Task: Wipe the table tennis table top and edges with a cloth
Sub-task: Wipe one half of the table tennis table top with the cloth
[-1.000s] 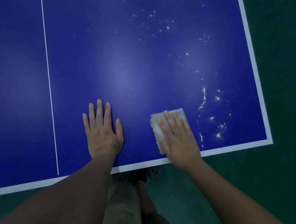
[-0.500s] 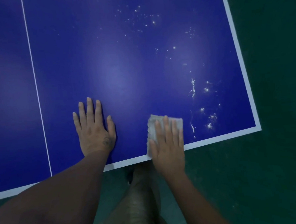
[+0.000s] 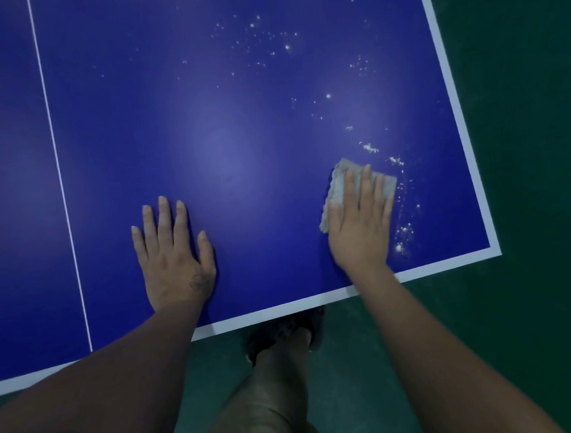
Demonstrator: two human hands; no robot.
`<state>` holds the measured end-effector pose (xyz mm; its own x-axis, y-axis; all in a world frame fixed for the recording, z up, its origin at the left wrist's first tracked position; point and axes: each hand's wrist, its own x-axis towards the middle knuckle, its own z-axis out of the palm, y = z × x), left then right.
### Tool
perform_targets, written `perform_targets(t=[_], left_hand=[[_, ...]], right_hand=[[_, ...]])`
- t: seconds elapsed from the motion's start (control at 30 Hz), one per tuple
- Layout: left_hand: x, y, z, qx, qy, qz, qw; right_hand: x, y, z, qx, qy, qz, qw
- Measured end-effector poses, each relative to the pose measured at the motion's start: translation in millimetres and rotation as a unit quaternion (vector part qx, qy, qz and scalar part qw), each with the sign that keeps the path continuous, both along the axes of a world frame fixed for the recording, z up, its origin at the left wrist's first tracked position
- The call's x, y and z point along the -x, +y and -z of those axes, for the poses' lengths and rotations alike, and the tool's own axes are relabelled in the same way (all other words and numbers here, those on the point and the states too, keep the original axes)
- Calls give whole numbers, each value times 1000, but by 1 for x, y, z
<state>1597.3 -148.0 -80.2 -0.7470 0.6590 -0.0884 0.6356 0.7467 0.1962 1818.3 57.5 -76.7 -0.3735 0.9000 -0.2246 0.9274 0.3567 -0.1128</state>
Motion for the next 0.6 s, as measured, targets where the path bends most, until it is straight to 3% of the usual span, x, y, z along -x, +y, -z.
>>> perform_targets(t=[0.13, 0.23, 0.5, 0.6], left_hand=[[0, 0, 0, -6, 1, 1, 1000], [0, 1, 0, -5, -2, 1, 1000], [-2, 1, -3, -8, 4, 2, 1000], [-2, 3, -4, -4, 7, 1, 1000]], right_hand=[[-27, -90, -6, 13, 10, -56, 998], [-60, -106, -8, 25, 3, -54, 998], [-58, 57, 3, 9, -5, 26, 1000], [-55, 69, 1, 15, -12, 7, 1000]])
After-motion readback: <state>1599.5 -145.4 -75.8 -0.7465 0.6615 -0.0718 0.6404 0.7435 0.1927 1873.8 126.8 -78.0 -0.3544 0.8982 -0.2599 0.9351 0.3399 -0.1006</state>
